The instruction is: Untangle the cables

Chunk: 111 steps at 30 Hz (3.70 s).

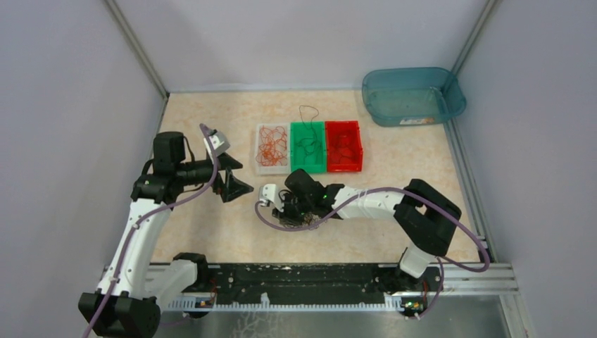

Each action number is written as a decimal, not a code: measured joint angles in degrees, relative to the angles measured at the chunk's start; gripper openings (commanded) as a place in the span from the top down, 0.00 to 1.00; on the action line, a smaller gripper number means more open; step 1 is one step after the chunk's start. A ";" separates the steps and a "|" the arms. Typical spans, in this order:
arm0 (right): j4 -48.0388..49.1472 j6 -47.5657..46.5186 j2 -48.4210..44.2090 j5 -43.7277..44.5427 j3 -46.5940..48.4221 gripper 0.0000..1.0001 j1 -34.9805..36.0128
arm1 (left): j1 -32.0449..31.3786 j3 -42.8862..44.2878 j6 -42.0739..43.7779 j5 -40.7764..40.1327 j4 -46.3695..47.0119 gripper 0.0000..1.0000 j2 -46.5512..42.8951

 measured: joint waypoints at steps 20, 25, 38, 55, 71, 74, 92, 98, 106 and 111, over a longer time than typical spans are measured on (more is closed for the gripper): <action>-0.98 0.61 0.11 3.80 -0.17 1.00 0.44 | 0.33 4.17 -2.99 1.27 2.10 0.00 -0.07; 9.25 7.04 -11.39 2.12 -4.83 1.00 -3.04 | 0.37 3.98 -2.97 2.38 2.12 0.00 -0.63; 43.67 29.75 -19.61 -0.28 -12.66 1.00 -6.03 | -1.22 -2.73 0.07 8.85 1.60 0.19 -1.33; 52.48 36.33 -14.16 0.57 -13.09 1.00 -2.40 | -4.31 -2.95 0.13 10.56 1.38 0.93 2.86; 52.52 36.72 -16.79 3.91 -20.20 0.91 -3.69 | -4.57 1.20 5.25 4.33 -1.36 1.00 0.76; 52.81 37.18 -17.81 5.01 -24.50 0.92 -4.87 | -4.57 3.34 7.23 3.30 -2.23 1.00 -0.52; 58.90 33.55 -13.07 -0.11 -11.47 0.37 -5.27 | -4.57 12.68 4.55 5.22 -3.50 1.00 -1.66; 63.60 34.58 -5.84 -2.73 -8.44 0.48 -4.57 | -4.57 14.88 2.34 6.64 -3.52 1.00 -1.51; 65.09 35.12 -1.14 -2.71 -8.39 0.53 -2.27 | -4.57 17.53 -4.11 7.23 -1.25 1.00 0.07; 68.28 35.19 2.05 -1.81 -8.66 0.61 -2.19 | -4.57 21.84 -10.54 8.26 2.73 1.00 1.33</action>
